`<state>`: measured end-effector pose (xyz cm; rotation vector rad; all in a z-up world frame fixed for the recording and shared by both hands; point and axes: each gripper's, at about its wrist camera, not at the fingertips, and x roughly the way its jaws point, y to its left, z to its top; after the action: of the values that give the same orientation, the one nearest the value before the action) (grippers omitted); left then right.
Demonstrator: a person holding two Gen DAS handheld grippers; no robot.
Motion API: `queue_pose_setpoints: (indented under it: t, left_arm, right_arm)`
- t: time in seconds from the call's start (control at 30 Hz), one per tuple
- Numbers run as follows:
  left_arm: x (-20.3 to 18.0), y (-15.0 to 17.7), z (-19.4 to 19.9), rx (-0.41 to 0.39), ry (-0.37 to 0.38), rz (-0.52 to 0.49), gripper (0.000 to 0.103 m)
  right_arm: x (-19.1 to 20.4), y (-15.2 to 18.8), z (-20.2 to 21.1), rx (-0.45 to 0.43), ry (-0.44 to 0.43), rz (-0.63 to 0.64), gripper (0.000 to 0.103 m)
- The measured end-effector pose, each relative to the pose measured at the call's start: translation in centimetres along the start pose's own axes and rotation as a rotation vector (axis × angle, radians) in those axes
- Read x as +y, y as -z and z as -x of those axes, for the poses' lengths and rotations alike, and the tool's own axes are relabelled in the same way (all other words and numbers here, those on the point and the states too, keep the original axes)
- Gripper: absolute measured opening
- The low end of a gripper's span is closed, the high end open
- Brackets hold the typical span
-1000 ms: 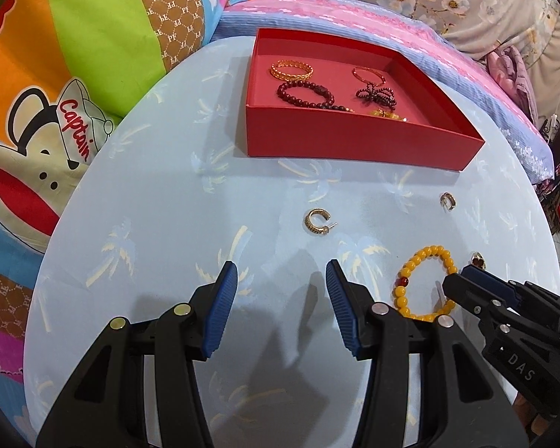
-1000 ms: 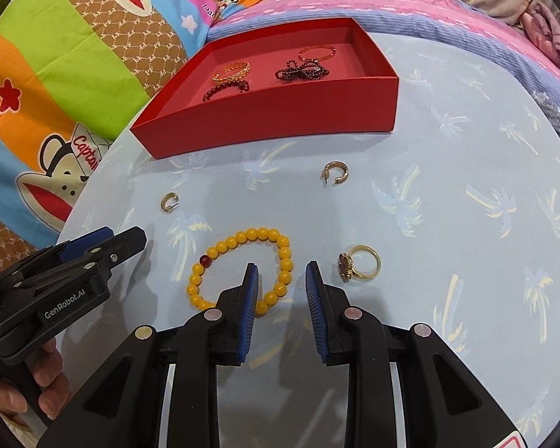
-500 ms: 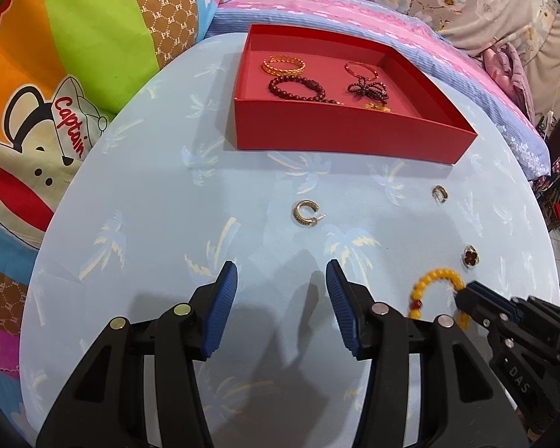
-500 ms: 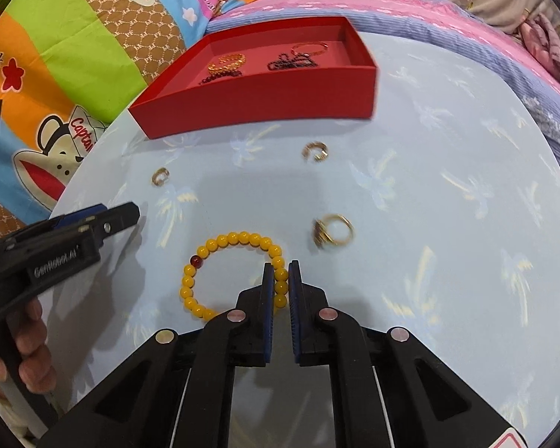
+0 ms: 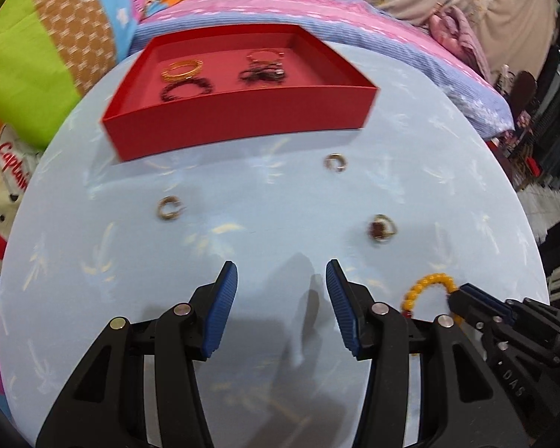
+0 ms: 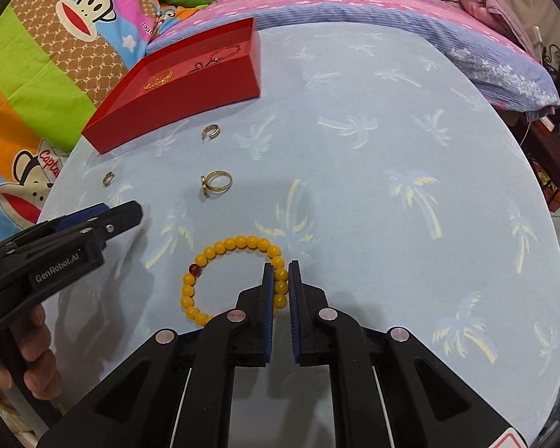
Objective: Organize jewelry
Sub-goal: 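Move the right tool over the orange bead bracelet while the left tool reaches the dark-stone ring, then grasp the orange bead bracelet with the right tool while the left tool grasps the dark-stone gold ring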
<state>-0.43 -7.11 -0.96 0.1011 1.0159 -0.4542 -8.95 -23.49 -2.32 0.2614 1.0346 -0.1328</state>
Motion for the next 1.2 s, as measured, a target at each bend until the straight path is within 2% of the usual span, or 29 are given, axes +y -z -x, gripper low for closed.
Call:
queue_pose_setpoints:
  t: [0.23,0.5,0.57,0.63,0.8,0.97,1.2]
  left_arm:
    - [-3.4,-1.0,-0.9,0.015,0.078,-0.039,0.047]
    - [-4.7,-2.6,-1.9,0.015,0.064,-0.001,0.046]
    - [-5.0,-2.8,-2.4,0.020,0.043,-0.008,0.042]
    - [-5.1,-2.9,-3.1,0.039,0.041,-0.005,0.030]
    - [-5.9,-2.6,-3.5,0.045,0.029,-0.050,0.012]
    - [-6.1,-2.4,-3.2,0.041,0.023,-0.080,0.011]
    - [-5.3,-2.3,-2.6,0.048,0.017,-0.066,0.010]
  right_arm:
    - [-2.1,-0.1,0.3,-0.010,0.000,-0.051,0.008]
    - [-2.4,-0.2,0.2,-0.026,-0.022,-0.050,0.008]
    - [-2.6,-0.2,0.1,-0.028,-0.032,-0.053,0.008]
    - [-2.7,-0.2,0.1,-0.030,-0.037,-0.051,0.008]
    - [-2.6,-0.3,0.0,-0.036,-0.044,-0.038,0.008]
    - [-2.7,-0.5,-0.1,-0.039,-0.053,-0.034,0.008]
    - [-2.5,-0.7,0.1,-0.045,-0.058,-0.028,0.008]
